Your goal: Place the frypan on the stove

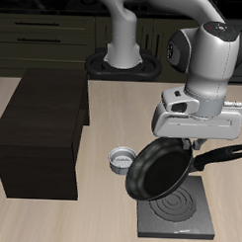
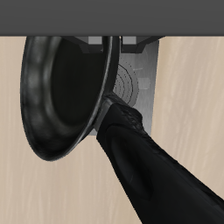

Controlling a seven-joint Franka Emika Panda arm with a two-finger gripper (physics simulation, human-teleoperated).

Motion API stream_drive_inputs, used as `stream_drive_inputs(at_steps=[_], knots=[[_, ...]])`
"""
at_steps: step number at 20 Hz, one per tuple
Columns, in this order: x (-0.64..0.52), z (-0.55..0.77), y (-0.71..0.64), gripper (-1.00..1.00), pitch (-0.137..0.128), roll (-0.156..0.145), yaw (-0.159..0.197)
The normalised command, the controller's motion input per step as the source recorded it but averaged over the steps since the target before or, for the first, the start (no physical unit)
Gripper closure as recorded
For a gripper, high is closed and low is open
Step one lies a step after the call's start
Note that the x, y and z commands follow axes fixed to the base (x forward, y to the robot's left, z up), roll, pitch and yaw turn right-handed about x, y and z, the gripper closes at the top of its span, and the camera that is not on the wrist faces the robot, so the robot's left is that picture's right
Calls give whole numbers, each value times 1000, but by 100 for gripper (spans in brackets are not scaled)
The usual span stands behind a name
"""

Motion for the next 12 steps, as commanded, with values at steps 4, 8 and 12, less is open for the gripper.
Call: stream_drive_inputs(at_steps=[4,8,12], knots=[[202,-186,-199,100,31,-20,-70],[94,-84,-86,100,3,-5,12],[117,-1,-98,100,-5,-26,13]])
